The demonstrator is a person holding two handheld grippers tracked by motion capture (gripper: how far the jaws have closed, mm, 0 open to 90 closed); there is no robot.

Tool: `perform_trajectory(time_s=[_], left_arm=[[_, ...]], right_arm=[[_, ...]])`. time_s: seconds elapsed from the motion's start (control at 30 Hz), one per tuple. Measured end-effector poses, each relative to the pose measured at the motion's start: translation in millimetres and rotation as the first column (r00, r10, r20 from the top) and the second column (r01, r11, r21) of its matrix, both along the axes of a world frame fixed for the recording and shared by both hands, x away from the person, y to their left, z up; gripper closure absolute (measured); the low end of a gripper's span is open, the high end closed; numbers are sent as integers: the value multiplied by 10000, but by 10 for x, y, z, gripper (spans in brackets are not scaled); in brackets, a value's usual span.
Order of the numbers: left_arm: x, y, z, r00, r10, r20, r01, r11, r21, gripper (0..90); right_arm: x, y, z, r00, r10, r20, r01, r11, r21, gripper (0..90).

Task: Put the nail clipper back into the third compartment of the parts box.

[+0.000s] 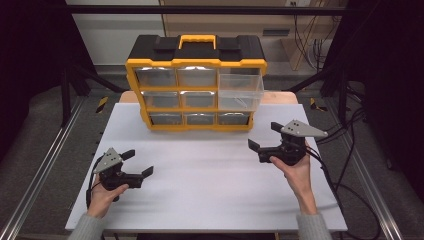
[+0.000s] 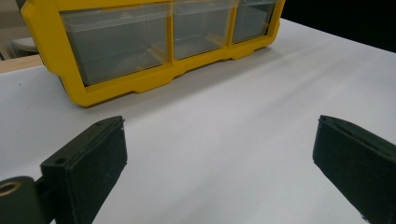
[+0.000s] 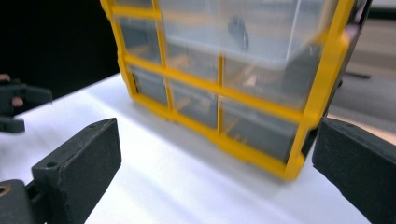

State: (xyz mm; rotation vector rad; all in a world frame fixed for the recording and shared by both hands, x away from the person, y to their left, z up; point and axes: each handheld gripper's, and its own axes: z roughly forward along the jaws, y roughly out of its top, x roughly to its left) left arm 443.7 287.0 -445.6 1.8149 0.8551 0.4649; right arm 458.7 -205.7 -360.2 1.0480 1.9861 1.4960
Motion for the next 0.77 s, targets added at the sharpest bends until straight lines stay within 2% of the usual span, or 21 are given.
perform_trajectory(time_s=[0.2,0.27,0.4,0.53,0.77], left_arm=[[-1,-4,-2,10000,-10,9,10,10000,-15,29],[-3,-5,-1,10000,-13,22,13,10000,-14,29],[-1,-10,-8,10000,-23,6,23,10000,15,29],[-3,-14,-12,10000,-22,-4,22,10000,37,29],[-6,-24,-20,10000,-47,-6,48,10000,87,29]], right_arm=[[-57,-81,-286,9991,-31,-420,32,10000,13,19],[-83,-112,-358,9990,-99,-439,97,9999,-56,21],[-138,-178,-487,9989,-108,-462,114,9999,122,23],[-183,-258,-621,9997,-97,-240,101,9998,155,25],[-241,-355,-807,9992,34,-400,-24,9997,251,19]])
